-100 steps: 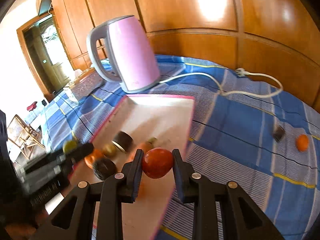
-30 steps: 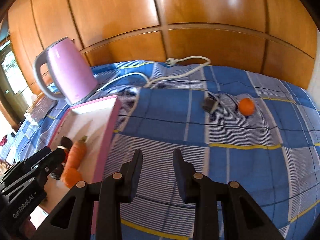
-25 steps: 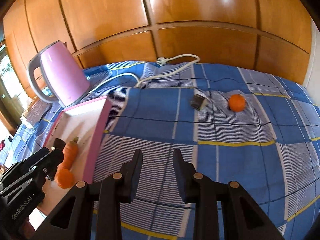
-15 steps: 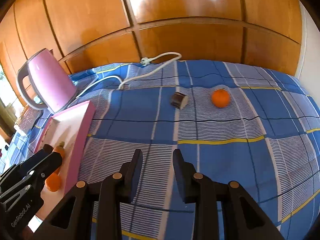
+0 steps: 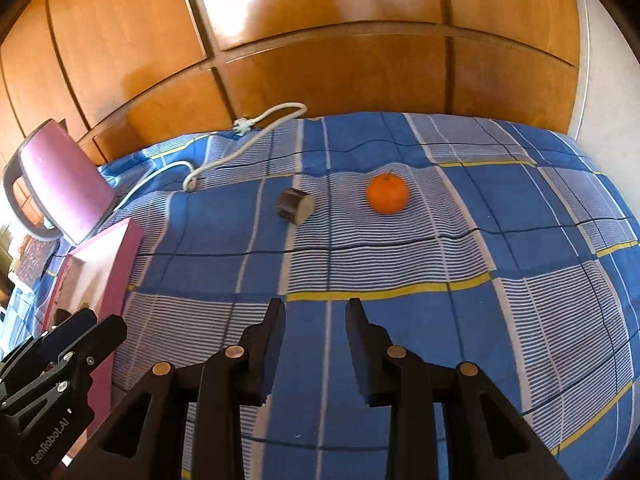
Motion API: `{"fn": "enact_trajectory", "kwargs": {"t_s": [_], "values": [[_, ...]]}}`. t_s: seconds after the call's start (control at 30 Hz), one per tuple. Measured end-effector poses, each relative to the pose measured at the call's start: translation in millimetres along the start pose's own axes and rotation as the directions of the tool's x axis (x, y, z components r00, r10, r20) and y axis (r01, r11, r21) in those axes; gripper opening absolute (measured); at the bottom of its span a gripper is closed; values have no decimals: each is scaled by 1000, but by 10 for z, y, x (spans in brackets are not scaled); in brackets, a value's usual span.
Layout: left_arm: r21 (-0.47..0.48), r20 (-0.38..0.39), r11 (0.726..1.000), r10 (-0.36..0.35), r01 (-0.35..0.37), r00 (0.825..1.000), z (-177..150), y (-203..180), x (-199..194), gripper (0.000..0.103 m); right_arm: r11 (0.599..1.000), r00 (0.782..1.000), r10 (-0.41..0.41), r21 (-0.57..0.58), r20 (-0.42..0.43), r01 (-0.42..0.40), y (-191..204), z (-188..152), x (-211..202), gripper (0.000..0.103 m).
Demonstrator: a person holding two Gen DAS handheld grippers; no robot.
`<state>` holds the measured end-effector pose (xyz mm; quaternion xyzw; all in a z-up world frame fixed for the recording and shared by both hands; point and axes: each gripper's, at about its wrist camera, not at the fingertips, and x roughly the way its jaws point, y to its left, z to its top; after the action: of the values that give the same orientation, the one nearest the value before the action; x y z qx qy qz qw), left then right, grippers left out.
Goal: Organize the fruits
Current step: 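Withdraw both open tools from the tray toward the dark cylinder and orange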
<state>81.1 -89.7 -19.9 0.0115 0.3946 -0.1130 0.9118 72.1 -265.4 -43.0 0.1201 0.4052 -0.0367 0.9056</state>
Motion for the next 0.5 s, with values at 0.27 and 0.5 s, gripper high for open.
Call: {"fn": "enact_trajectory", "kwargs": {"t_s": [0.27, 0.5], "values": [[-2, -41, 1000, -14, 14, 999, 60, -117, 231, 43, 999, 1000, -26, 31, -16, 26, -192, 43, 111, 31], [5, -53, 999, -39, 39, 998, 210, -235, 400, 43, 998, 999, -43, 43, -11, 44, -322, 194, 204, 31]]}}
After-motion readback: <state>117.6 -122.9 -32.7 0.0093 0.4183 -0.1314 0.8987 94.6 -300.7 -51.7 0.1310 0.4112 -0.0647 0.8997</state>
